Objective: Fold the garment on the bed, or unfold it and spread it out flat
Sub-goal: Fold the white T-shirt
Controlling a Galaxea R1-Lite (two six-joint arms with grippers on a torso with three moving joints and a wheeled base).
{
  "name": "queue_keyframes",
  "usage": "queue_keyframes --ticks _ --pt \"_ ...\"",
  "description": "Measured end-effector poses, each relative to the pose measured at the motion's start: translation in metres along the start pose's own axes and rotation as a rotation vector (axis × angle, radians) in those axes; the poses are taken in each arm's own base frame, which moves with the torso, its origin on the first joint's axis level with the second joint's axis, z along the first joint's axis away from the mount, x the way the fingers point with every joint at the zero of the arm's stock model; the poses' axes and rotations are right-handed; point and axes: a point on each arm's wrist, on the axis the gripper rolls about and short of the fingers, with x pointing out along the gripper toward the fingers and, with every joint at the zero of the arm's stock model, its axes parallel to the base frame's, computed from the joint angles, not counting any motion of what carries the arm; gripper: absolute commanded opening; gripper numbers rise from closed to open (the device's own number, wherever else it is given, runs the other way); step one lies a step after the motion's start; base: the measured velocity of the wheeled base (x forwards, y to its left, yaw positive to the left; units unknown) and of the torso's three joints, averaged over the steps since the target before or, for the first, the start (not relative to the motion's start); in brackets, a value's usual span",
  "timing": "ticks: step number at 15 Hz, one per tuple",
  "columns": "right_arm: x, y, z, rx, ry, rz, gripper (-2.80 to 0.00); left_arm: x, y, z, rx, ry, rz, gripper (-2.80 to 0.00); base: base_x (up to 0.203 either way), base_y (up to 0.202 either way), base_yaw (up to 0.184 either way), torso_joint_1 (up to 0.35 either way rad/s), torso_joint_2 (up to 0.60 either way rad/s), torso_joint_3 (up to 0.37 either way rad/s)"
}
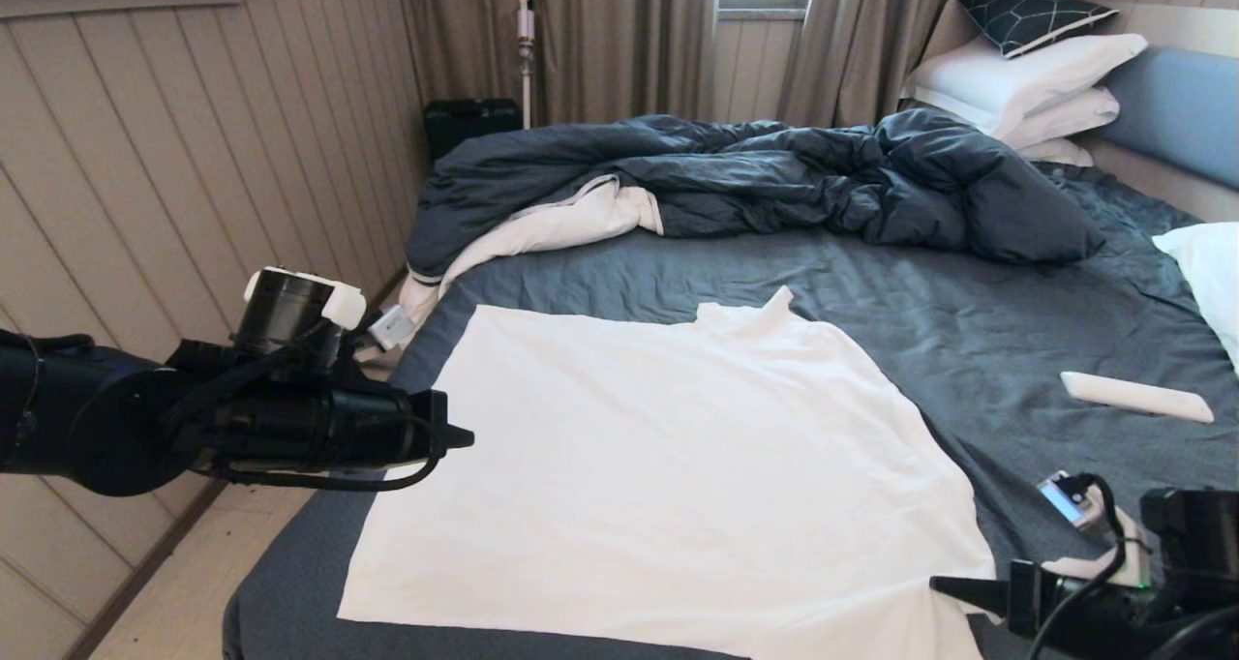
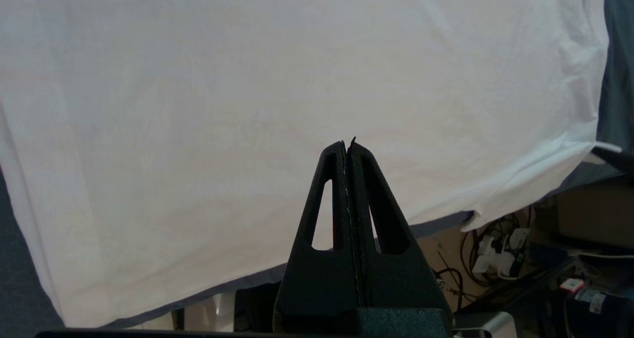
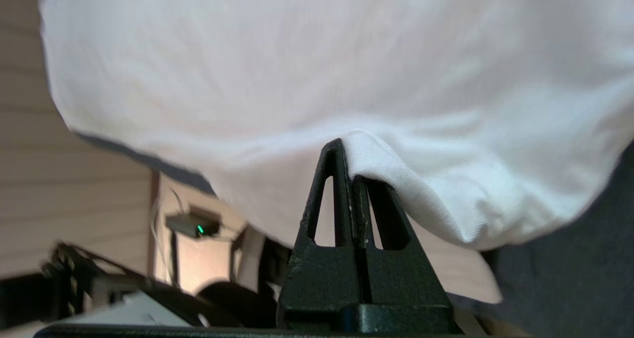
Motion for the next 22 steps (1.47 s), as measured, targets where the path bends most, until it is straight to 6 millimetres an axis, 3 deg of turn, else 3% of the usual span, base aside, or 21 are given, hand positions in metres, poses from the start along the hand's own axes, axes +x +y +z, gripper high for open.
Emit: queue_keyframes --ticks 15,22 --pt "0.03 -0.006 0.091 0.068 -0.154 -0.11 -2.8 0.0 -0.005 0.013 0.008 -0.039 -0.015 -2.8 0.0 0.0 0.0 0.0 0.0 0.0" --pt "0.04 -0.009 0.117 0.064 -0.17 -0.132 -2.8 0.022 0.001 0.019 -0.002 -0.013 0.0 -2.8 0.0 0.0 0.0 0.0 0.0 0.0"
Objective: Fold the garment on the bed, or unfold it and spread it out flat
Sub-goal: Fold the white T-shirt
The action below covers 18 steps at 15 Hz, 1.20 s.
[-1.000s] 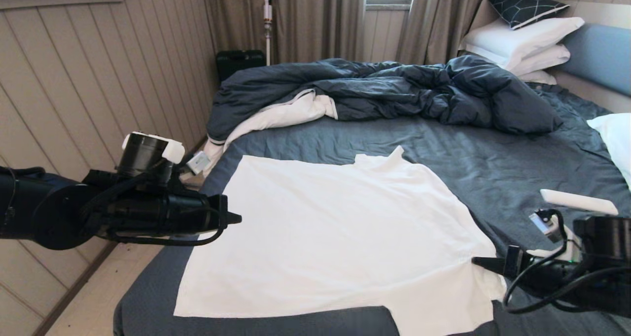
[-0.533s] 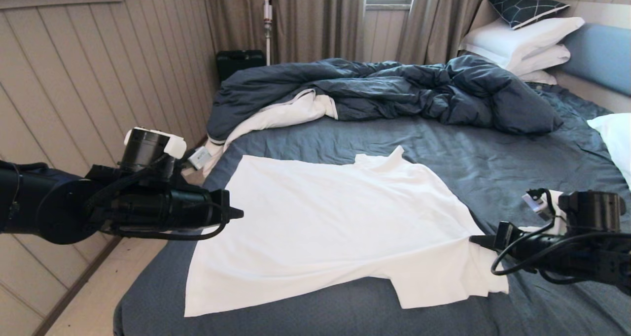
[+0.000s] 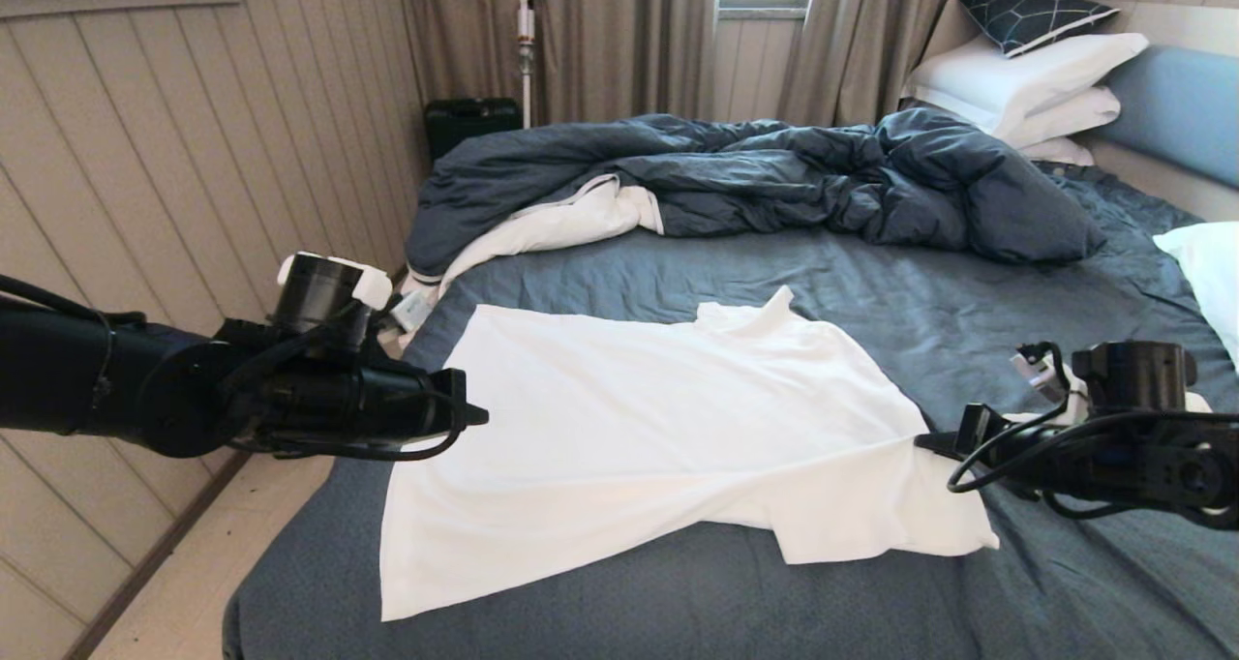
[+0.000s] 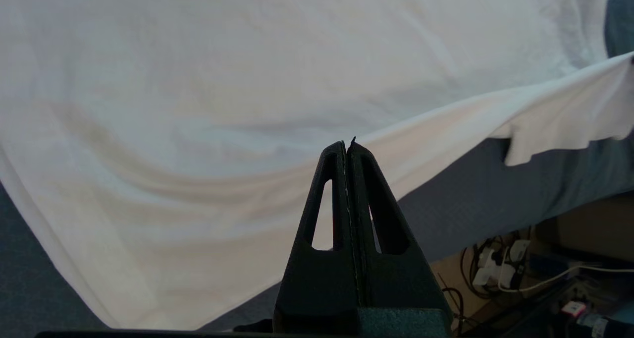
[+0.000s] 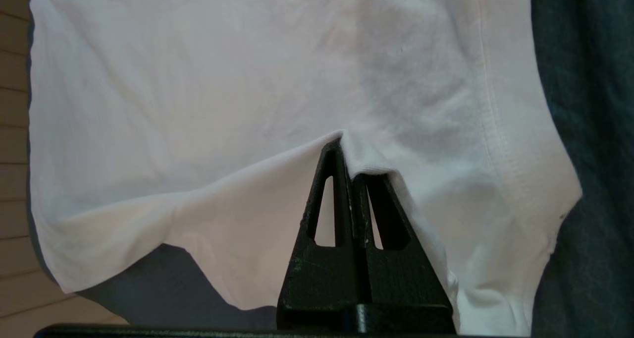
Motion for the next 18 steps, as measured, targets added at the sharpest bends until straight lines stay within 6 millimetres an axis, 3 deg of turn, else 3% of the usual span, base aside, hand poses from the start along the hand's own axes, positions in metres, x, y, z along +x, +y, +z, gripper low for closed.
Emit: queue_keyframes --ticks 4,7,10,11,18 --pt "0.001 0.001 0.002 -0.008 -0.004 0.003 -2.8 0.015 0.016 -0.006 -0.033 0.047 0.037 -2.8 0.0 0.0 0.0 0.0 0.0 0.0" --pt "0.002 0.001 0.0 -0.01 0.005 0.003 -2.8 0.008 0.039 -0.016 -0.086 0.074 0.081 -2.8 0.0 0.0 0.0 0.0 0.0 0.0" --pt "0.002 0.0 0.001 -0.01 0.003 0.003 -2.8 -0.002 0.047 -0.025 -0.122 0.09 0.079 -2.8 0.0 0.0 0.0 0.0 0.0 0.0" --pt "0.002 0.0 0.001 -0.01 0.004 0.002 -2.8 -0.003 0.048 -0.027 -0.131 0.091 0.08 0.0 0.0 0.0 0.0 0.0 0.0 0.0" --pt "0.002 -0.002 0.003 -0.008 -0.005 -0.005 -2.8 0.004 0.064 -0.042 -0.194 0.101 0.111 0.0 0.0 0.0 0.0 0.0 0.0 0.0"
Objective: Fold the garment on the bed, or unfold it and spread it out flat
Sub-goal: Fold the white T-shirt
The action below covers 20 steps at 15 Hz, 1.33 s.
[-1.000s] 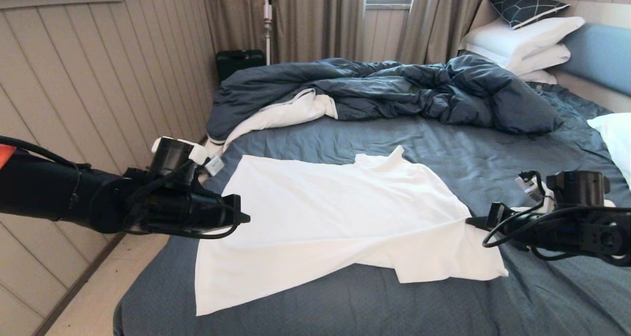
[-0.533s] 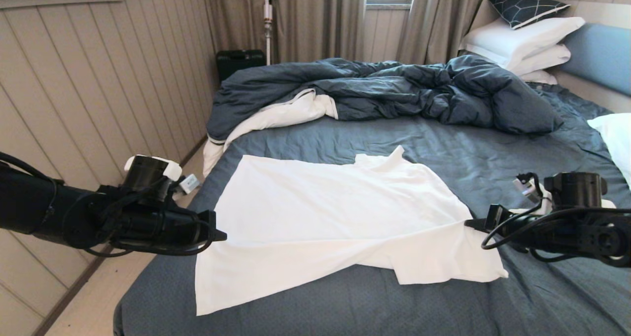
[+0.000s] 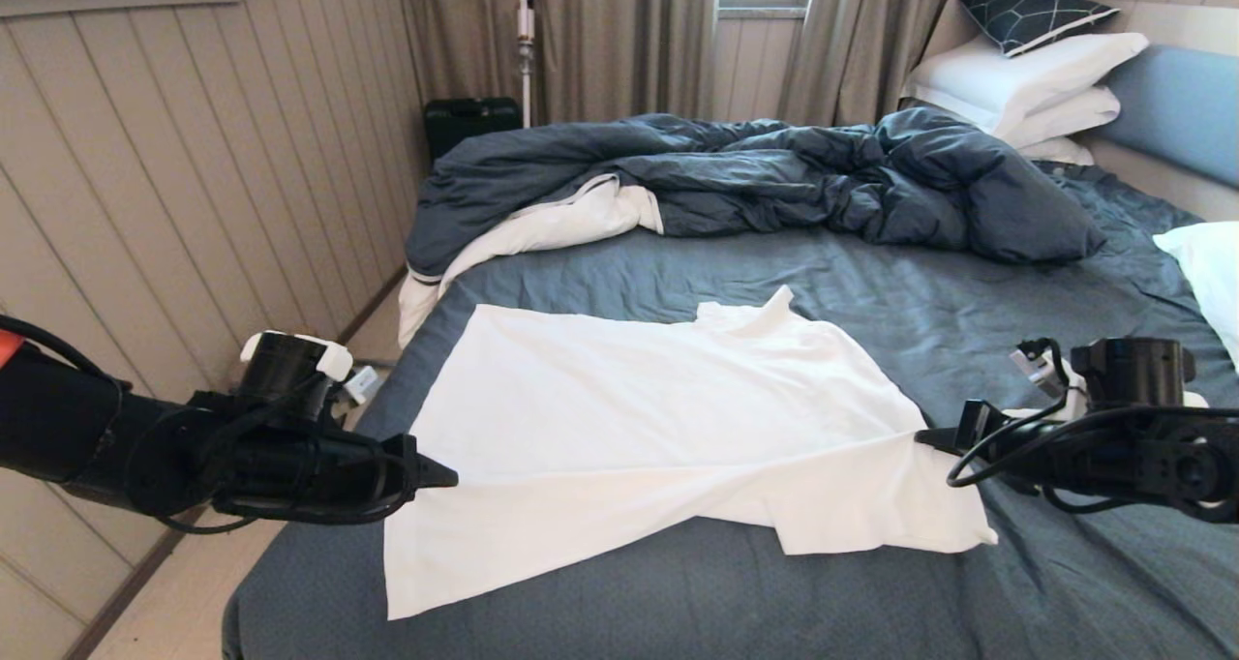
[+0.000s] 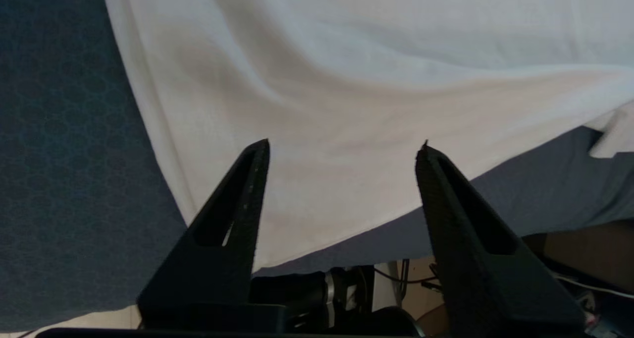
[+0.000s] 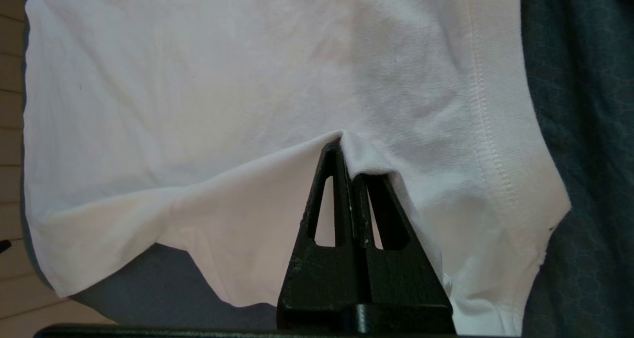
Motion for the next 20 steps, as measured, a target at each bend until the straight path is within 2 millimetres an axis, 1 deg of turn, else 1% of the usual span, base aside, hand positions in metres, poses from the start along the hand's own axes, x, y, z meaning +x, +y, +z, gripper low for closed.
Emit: queue_keyframes --ticks 5,9,14,18,20 --pt "0.0 0.0 0.003 -0.004 -0.002 -0.004 -2.8 0.009 0.013 -0.015 -0.028 0.006 0.011 0.0 0.0 0.0 0.0 0.0 0.0 0.0" --pt "0.0 0.001 0.005 -0.005 -0.006 -0.005 -2.8 0.006 0.016 -0.015 -0.034 -0.011 0.013 0.0 0.0 0.0 0.0 0.0 0.0 0.0" --pt "0.001 0.001 0.004 -0.004 0.0 -0.005 -2.8 -0.002 0.028 -0.02 -0.047 -0.031 0.032 0.0 0.0 0.0 0.0 0.0 0.0 0.0" --pt "0.003 0.0 0.003 -0.004 0.004 -0.005 -2.8 0.001 0.03 -0.019 -0.051 -0.027 0.037 0.0 0.0 0.0 0.0 0.0 0.0 0.0" --pt "0.003 0.0 0.003 -0.003 0.004 -0.008 -2.8 0.007 0.027 -0.021 -0.04 -0.013 0.032 0.0 0.0 0.0 0.0 0.0 0.0 0.0"
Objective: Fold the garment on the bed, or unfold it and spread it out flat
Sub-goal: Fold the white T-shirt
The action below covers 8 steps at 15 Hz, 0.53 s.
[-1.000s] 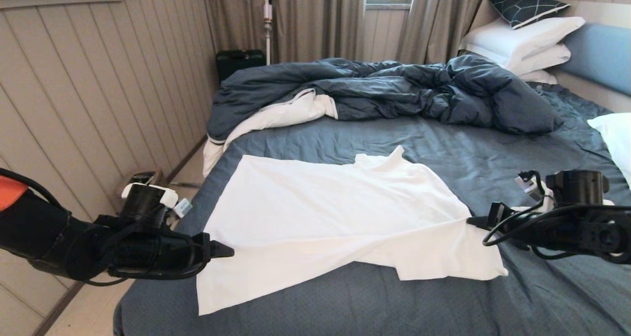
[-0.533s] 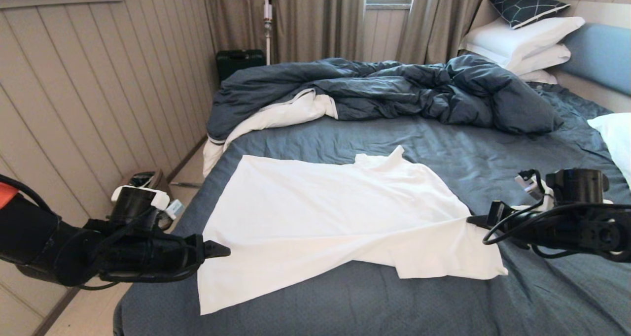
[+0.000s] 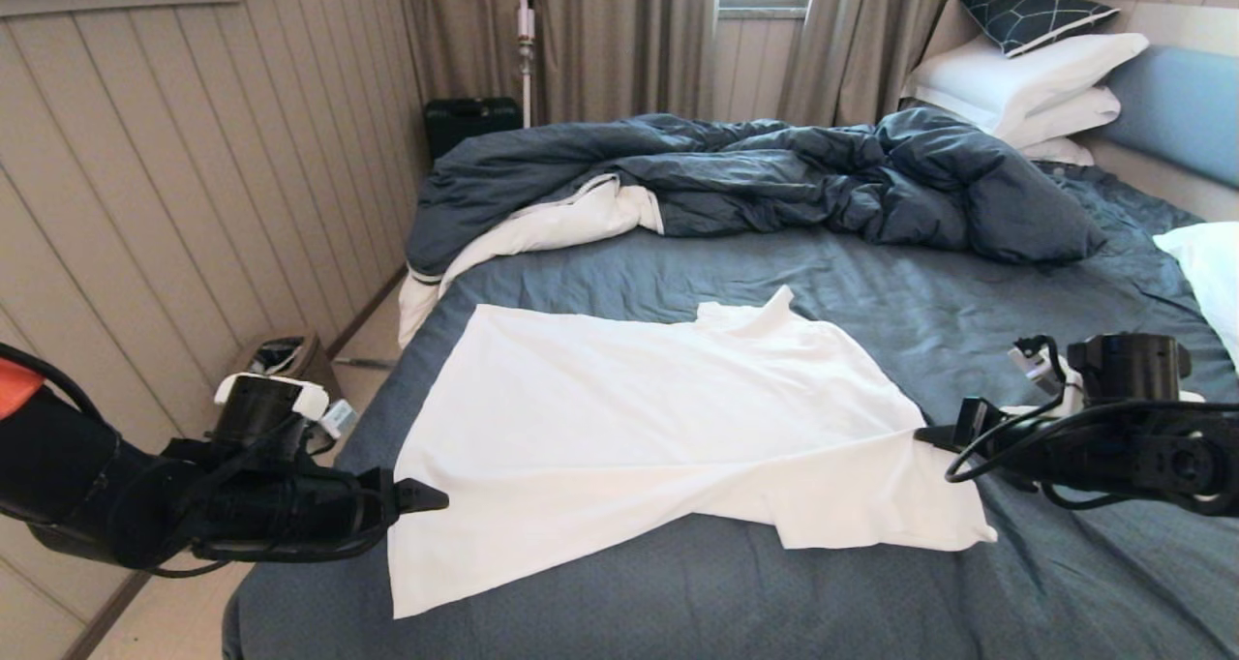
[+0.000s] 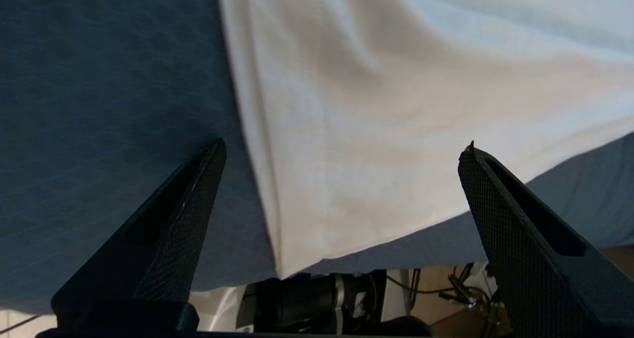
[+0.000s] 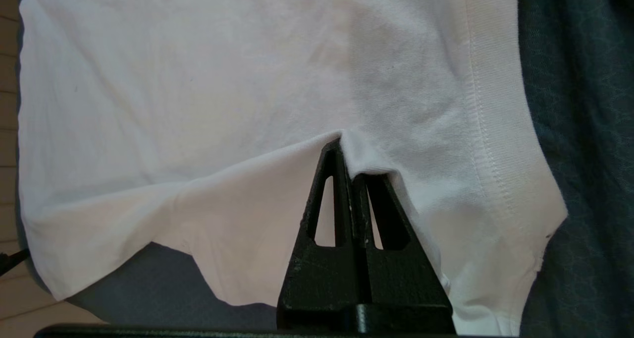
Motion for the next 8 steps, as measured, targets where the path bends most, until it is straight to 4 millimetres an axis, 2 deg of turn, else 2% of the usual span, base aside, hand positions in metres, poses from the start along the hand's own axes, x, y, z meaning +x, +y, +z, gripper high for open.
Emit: queue_keyframes --ticks 5,8 --pt "0.0 -0.001 0.001 -0.005 -0.006 -0.003 -2.8 0.028 -0.01 -0.007 0.067 -0.02 0.02 0.0 0.0 0.0 0.0 0.0 0.0 0.0" --pt "-0.001 -0.001 0.0 -0.01 -0.006 -0.004 -2.8 0.034 -0.015 -0.011 0.081 -0.002 0.015 0.0 0.0 0.0 0.0 0.0 0.0 0.0"
